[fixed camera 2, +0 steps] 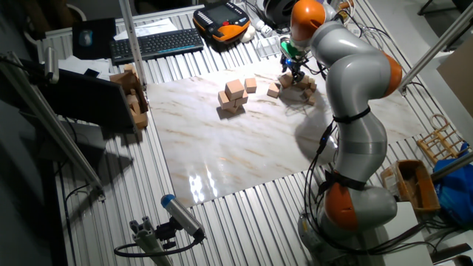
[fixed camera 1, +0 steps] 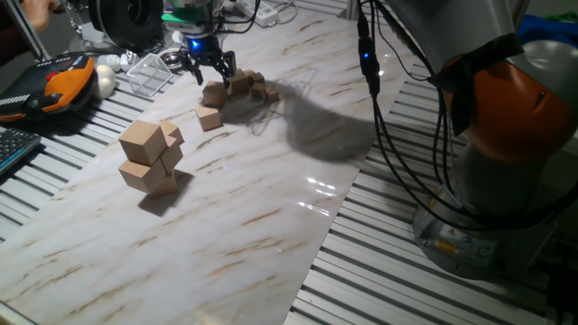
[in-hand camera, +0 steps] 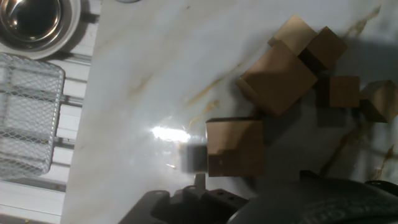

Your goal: Stack the blocks into a cross shape

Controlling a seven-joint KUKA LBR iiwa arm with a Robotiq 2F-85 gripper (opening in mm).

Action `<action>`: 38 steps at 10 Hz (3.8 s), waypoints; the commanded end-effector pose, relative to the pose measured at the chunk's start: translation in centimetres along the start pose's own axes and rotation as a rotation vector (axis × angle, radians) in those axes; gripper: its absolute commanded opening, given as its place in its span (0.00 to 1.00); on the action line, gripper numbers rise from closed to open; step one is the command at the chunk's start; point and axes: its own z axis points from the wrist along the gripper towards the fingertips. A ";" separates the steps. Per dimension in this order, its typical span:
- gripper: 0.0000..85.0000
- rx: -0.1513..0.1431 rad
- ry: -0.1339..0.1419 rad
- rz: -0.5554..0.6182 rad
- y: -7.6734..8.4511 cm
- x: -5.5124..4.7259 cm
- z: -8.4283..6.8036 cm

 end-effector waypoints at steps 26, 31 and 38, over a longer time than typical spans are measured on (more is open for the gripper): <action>0.00 -0.051 -0.008 0.354 -0.2 -3.2 0.9; 0.00 -0.091 0.037 0.478 -1.2 -3.8 2.4; 0.00 -0.027 0.071 0.416 -2.3 -3.8 3.0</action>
